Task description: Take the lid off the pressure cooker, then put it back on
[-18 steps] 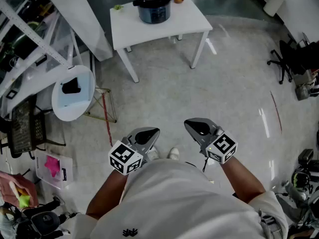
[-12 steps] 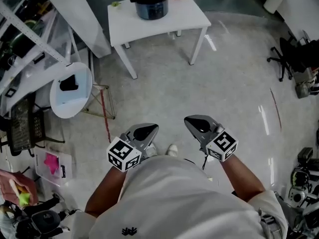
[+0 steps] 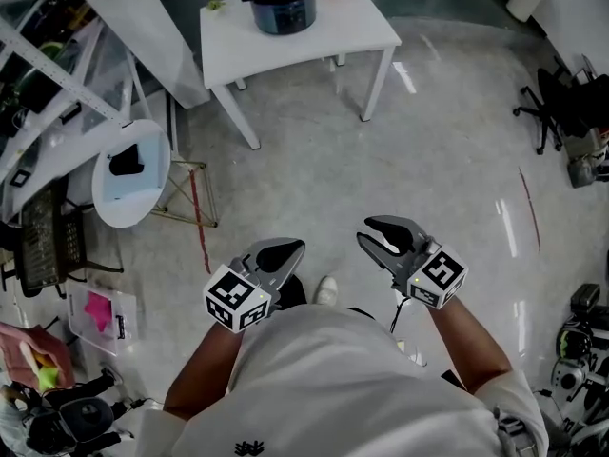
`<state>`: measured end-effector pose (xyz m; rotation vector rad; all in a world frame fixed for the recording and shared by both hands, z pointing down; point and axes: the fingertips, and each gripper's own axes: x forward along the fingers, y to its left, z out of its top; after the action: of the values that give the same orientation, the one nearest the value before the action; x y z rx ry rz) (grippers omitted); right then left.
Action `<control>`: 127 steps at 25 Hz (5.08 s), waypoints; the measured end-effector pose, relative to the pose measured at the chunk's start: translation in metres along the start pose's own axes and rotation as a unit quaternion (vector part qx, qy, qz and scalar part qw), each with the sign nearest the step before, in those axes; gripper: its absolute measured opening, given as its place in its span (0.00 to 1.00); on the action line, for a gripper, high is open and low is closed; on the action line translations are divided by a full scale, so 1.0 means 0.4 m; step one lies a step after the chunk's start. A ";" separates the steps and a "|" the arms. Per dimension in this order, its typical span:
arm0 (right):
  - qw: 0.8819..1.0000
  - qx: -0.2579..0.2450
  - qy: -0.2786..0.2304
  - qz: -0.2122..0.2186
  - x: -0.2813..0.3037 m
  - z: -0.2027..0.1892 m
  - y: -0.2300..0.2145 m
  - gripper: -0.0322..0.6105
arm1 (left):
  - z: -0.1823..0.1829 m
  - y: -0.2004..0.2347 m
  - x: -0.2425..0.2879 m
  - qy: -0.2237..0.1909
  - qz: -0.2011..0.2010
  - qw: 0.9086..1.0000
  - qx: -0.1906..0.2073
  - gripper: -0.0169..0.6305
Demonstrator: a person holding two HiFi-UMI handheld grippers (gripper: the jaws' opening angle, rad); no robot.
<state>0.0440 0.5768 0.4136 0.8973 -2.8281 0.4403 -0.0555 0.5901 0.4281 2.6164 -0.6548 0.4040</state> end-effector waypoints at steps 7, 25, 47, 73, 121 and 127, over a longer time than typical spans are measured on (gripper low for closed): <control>1.000 -0.024 -0.005 -0.016 0.047 0.052 -0.128 0.37 | 0.030 0.071 0.052 0.006 -0.023 1.000 0.009 0.04; 0.997 -0.070 0.011 -0.037 0.453 0.348 -0.561 0.42 | 0.369 0.571 0.226 -0.023 -0.089 0.993 0.069 0.04; 0.988 -0.144 0.016 0.043 0.854 0.624 -1.105 0.43 | 0.559 1.005 0.307 -0.061 0.048 0.997 0.008 0.04; 0.944 -0.219 0.069 0.235 1.355 0.801 -1.638 0.63 | 0.781 1.278 0.584 -0.097 0.228 0.966 -0.078 0.04; 0.896 -0.265 0.204 0.292 1.469 0.750 -1.626 0.50 | 0.754 1.346 0.450 -0.104 0.274 0.952 -0.093 0.04; 0.904 -0.257 0.183 0.289 1.456 0.802 -1.610 0.50 | 0.738 1.346 0.428 -0.105 0.272 0.952 -0.092 0.04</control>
<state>-0.0687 -0.3415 0.3884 -0.1260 -2.5882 -0.0916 -0.1283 -0.0428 0.4047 2.2865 -1.4235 0.2052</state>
